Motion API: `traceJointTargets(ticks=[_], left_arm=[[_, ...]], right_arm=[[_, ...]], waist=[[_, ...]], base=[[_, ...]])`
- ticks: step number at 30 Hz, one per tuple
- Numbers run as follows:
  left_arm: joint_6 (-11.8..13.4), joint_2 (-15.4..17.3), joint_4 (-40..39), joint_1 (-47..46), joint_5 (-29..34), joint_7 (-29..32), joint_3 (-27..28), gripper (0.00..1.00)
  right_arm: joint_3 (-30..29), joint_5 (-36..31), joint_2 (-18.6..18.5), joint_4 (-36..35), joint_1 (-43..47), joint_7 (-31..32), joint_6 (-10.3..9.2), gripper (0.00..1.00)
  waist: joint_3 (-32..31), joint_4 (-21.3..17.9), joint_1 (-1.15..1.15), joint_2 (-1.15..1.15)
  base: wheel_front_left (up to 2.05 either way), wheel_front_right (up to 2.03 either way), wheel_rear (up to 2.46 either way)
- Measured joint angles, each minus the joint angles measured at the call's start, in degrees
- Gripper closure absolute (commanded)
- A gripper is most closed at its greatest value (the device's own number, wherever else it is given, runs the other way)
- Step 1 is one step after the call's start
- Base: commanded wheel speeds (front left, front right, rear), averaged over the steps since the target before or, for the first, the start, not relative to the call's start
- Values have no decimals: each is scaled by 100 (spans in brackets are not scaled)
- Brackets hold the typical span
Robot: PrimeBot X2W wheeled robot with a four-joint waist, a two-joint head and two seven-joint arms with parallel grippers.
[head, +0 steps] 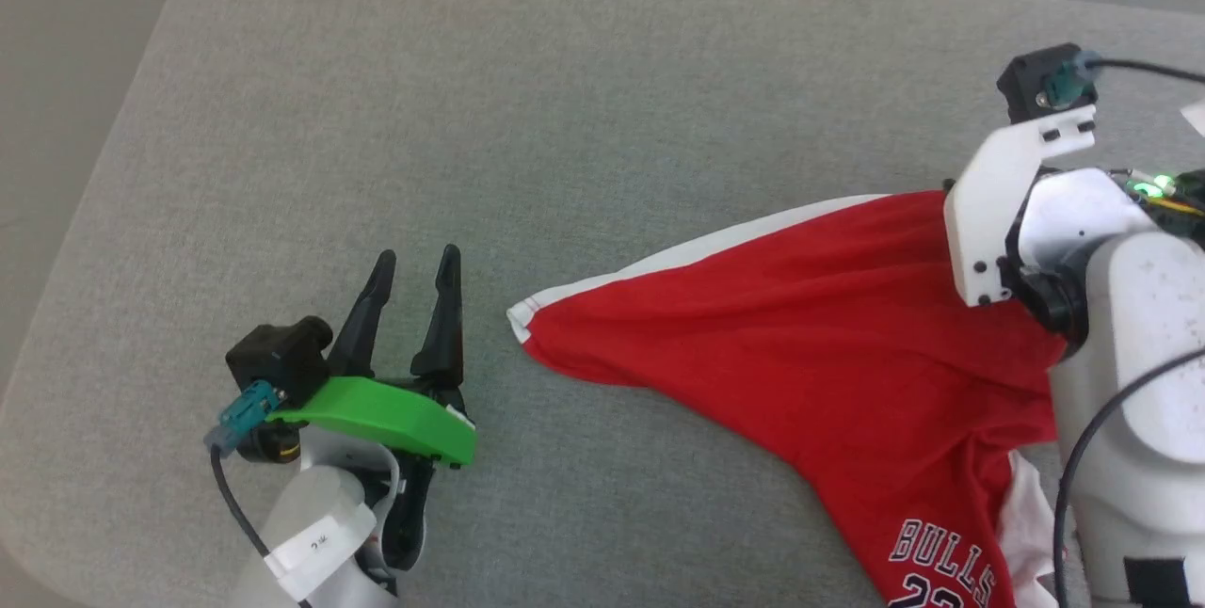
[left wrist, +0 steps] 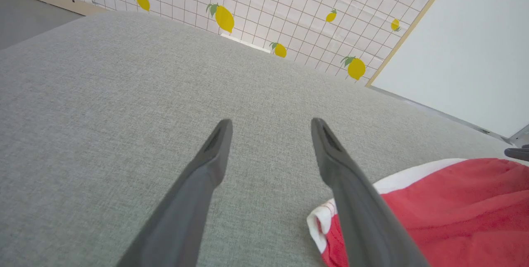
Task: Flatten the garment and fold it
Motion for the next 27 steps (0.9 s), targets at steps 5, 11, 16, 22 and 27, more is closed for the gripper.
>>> traceJointTargets(ticks=[5, 11, 16, 22, 27], left_arm=[[-48, -51, 118, -83, 0, -23, -40, 0], [-87, -88, 260, -130, -2, -48, -88, 0], [-101, -90, 328, -221, -5, -48, -112, 0], [-91, -77, 388, -362, -51, 204, -156, 0], [136, -31, 225, -543, -144, 1285, -301, 0]], right_arm=[[324, -67, -302, 456, -210, 481, 0, 0], [754, 259, -498, 590, -216, 902, -1, 0], [946, 582, -632, 536, -242, 1116, -4, 57], [1010, 804, -622, 427, -263, 1136, 0, 100], [939, 856, -626, 327, -229, 990, 0, 100]], waist=[[167, 141, 0, 0], [287, 233, 0, 0], [350, 243, 0, 0], [333, 204, 0, 0], [211, 163, 0, 0]], base=[[0, 0, 0], [0, 0, 0], [0, 0, 0], [0, 0, 0], [0, 0, 0]])
